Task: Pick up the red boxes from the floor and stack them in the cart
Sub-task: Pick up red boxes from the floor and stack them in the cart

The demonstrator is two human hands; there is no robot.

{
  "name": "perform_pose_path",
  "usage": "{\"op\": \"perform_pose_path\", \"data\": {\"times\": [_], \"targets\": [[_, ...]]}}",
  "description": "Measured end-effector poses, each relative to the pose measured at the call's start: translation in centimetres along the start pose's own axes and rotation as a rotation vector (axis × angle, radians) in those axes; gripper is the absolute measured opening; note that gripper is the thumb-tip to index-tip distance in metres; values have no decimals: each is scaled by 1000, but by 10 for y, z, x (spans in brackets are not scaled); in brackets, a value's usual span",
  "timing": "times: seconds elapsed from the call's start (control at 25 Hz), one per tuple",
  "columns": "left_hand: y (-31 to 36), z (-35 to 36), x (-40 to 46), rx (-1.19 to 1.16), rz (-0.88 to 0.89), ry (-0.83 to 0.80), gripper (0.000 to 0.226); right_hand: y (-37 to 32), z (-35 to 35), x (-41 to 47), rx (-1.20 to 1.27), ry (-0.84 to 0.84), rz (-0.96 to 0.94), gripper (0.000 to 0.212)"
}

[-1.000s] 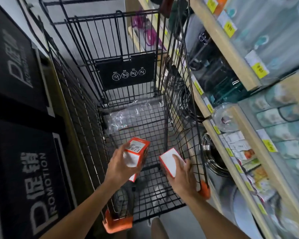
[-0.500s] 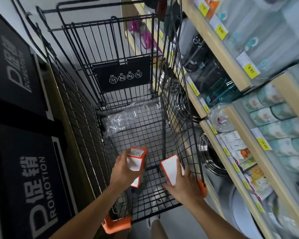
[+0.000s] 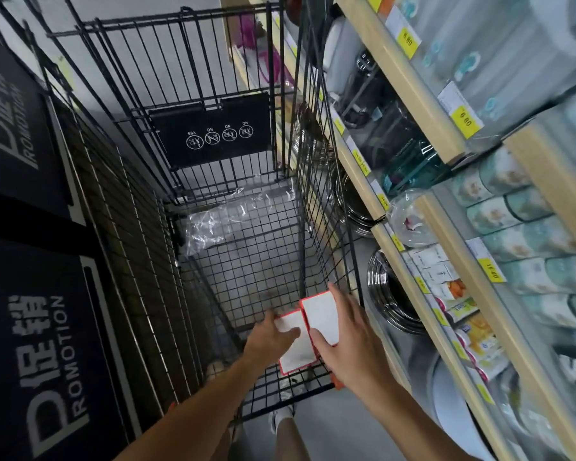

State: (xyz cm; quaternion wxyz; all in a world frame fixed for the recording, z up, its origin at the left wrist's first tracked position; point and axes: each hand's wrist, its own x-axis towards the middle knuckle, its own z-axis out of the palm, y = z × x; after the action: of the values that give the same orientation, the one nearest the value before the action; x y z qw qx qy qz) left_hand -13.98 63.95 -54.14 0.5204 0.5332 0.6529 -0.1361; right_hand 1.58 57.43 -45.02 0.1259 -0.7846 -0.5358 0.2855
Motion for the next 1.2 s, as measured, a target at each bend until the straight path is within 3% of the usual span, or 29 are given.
{"op": "perform_pose_path", "data": {"times": [0.2,0.36,0.64,0.76,0.96,1.2], "targets": [[12,-7,9,-63,-60,-137,92,7,-1,3,-10,-27,1,86],[26,-58,-22,149,101,-178,88,-3,-22,5,62,-73,11,85],[127,-221,-164,202,614,44,64,-73,-153,9,94,8,-143,80],[163,-267,-225,337,790,183,63,-101,-208,10,98,93,-198,81],[198,-316,-326,494,1091,483,62,-145,-296,-17,47,308,-374,76],[214,-332,-371,551,1361,524,66,-167,-349,-88,-91,542,-311,72]]}}
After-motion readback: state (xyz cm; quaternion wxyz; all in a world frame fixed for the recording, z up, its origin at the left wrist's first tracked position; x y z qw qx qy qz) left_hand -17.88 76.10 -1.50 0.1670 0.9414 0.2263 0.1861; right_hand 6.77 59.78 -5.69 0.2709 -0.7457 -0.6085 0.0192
